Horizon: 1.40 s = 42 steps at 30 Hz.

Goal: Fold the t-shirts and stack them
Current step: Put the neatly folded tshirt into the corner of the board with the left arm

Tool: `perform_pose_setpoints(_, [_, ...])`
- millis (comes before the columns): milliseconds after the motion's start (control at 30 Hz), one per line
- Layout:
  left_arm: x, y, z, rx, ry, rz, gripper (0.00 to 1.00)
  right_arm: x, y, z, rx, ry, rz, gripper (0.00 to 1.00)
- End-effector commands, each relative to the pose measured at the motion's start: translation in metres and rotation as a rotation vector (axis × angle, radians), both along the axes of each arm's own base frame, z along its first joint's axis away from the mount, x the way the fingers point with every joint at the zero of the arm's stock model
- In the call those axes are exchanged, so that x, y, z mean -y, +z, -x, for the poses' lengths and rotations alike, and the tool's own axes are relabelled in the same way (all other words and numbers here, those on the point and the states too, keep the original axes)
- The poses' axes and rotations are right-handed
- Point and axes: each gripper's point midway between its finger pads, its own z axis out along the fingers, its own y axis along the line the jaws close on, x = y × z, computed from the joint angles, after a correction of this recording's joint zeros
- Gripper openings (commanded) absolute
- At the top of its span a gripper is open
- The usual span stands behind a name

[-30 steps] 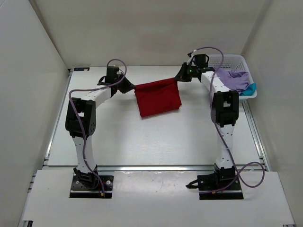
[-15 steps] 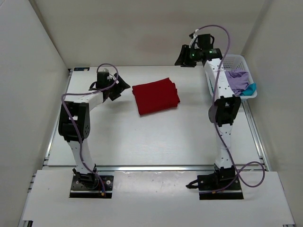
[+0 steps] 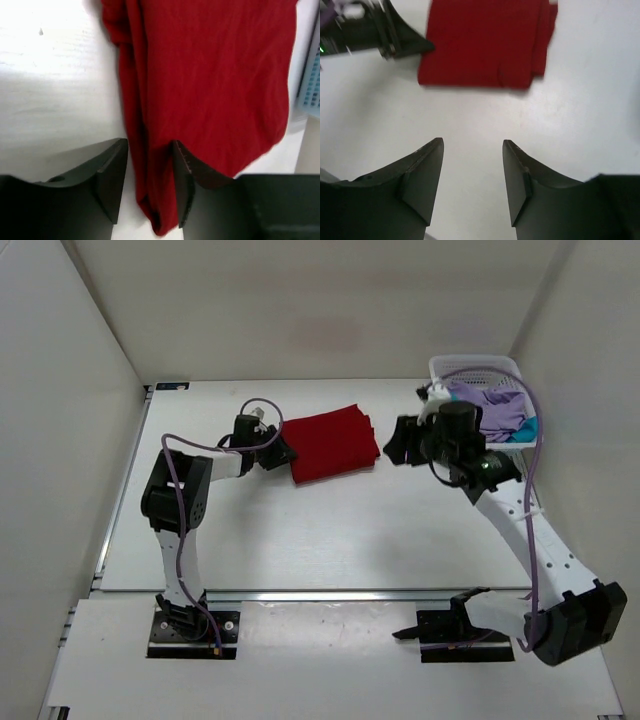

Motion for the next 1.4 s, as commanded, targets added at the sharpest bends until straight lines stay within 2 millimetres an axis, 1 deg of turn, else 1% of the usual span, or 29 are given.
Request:
perform_pose_setpoints(0, [0.026,0.001,-0.007,0.008,-0.046,0.010,0.36,-0.010,-0.030,0.008,-0.017,-0.009,-0.106,0.48])
perform_pose_setpoints(33, [0.035,0.005,-0.014,0.022,-0.054,0.013,0.30,-0.007,-0.046,0.017,-0.038,-0.012,-0.102,0.48])
perform_pose_setpoints(67, [0.045,0.009,-0.020,0.024,-0.063,0.014,0.18,-0.011,-0.064,0.025,-0.082,0.003,-0.118,0.48])
perform_pose_setpoints(100, [0.055,0.011,-0.017,0.014,-0.079,0.010,0.07,-0.013,-0.066,0.032,-0.083,0.026,-0.133,0.47])
perform_pose_setpoints(133, [0.061,0.018,-0.027,0.025,-0.068,0.015,0.01,-0.013,-0.077,0.039,-0.104,0.033,-0.142,0.47])
perform_pose_setpoints(167, [0.066,0.023,-0.030,0.030,-0.071,0.020,0.00,-0.013,-0.095,0.046,-0.147,0.026,-0.141,0.47])
perform_pose_setpoints(200, [0.065,0.039,-0.043,0.055,-0.046,0.038,0.00,-0.015,-0.095,0.052,-0.153,0.033,-0.166,0.47])
perform_pose_setpoints(267, [0.050,0.072,-0.065,0.104,0.002,0.080,0.00,-0.010,-0.120,0.064,-0.207,0.031,-0.164,0.46])
perform_pose_setpoints(300, [0.028,0.077,-0.078,0.110,0.046,0.095,0.00,-0.011,-0.117,0.068,-0.202,0.039,-0.184,0.46])
perform_pose_setpoints(333, [0.013,0.092,-0.089,0.139,0.072,0.094,0.00,-0.007,-0.124,0.072,-0.212,0.031,-0.184,0.46])
perform_pose_setpoints(367, [-0.015,0.102,-0.100,0.145,0.125,0.078,0.00,-0.004,-0.128,0.075,-0.215,0.024,-0.191,0.46])
perform_pose_setpoints(433, [-0.089,0.116,-0.117,0.173,0.245,0.031,0.00,-0.003,-0.130,0.079,-0.215,0.036,-0.208,0.46])
perform_pose_setpoints(500, [-0.137,0.120,-0.118,0.186,0.340,0.026,0.00,-0.002,-0.133,0.083,-0.220,0.040,-0.224,0.46])
perform_pose_setpoints(533, [-0.185,0.120,-0.115,0.190,0.431,0.031,0.00,-0.002,-0.134,0.085,-0.223,0.046,-0.227,0.46])
perform_pose_setpoints(633, [-0.246,0.103,-0.092,0.162,0.580,0.032,0.03,-0.003,-0.138,0.091,-0.234,0.062,-0.233,0.46])
perform_pose_setpoints(700, [-0.278,0.081,-0.065,0.107,0.697,0.011,0.02,-0.010,-0.141,0.098,-0.244,0.094,-0.240,0.46])
perform_pose_setpoints(733, [-0.295,0.079,-0.059,0.113,0.750,0.012,0.08,-0.012,-0.141,0.100,-0.246,0.097,-0.245,0.45])
perform_pose_setpoints(767, [-0.306,0.074,-0.049,0.121,0.792,0.027,0.28,-0.015,-0.142,0.104,-0.247,0.109,-0.245,0.45])
perform_pose_setpoints(800, [-0.305,0.066,-0.041,0.110,0.788,0.057,0.39,-0.015,-0.146,0.108,-0.264,0.108,-0.256,0.45])
perform_pose_setpoints(833, [-0.306,0.064,-0.041,0.127,0.778,0.072,0.63,-0.019,-0.140,0.107,-0.246,0.119,-0.272,0.45])
perform_pose_setpoints(867, [-0.305,0.064,-0.044,0.119,0.758,0.100,0.72,-0.022,-0.139,0.111,-0.239,0.132,-0.280,0.45])
perform_pose_setpoints(900, [-0.299,0.061,-0.047,0.098,0.729,0.116,0.80,-0.023,-0.138,0.113,-0.242,0.137,-0.293,0.46])
perform_pose_setpoints(1000, [-0.295,0.061,-0.045,0.077,0.724,0.105,0.88,-0.025,-0.137,0.115,-0.237,0.138,-0.294,0.46])
perform_pose_setpoints(1033, [-0.299,0.064,-0.039,0.081,0.739,0.099,0.96,-0.025,-0.139,0.115,-0.244,0.135,-0.292,0.46])
perform_pose_setpoints(1167, [-0.292,0.068,-0.024,0.085,0.749,0.065,0.99,-0.026,-0.138,0.110,-0.227,0.128,-0.304,0.45])
perform_pose_setpoints(1200, [-0.293,0.072,-0.018,0.092,0.766,0.057,0.98,-0.026,-0.144,0.111,-0.244,0.123,-0.299,0.45])
perform_pose_setpoints(1267, [-0.287,0.070,-0.003,0.091,0.778,0.068,0.99,-0.030,-0.141,0.109,-0.244,0.136,-0.303,0.43])
perform_pose_setpoints(1333, [-0.280,0.074,0.006,0.107,0.780,0.076,0.99,-0.031,-0.137,0.108,-0.228,0.142,-0.280,0.36])
perform_pose_setpoints(1367, [-0.266,0.078,0.010,0.116,0.751,0.076,0.99,-0.029,-0.132,0.104,-0.214,0.123,-0.270,0.32])
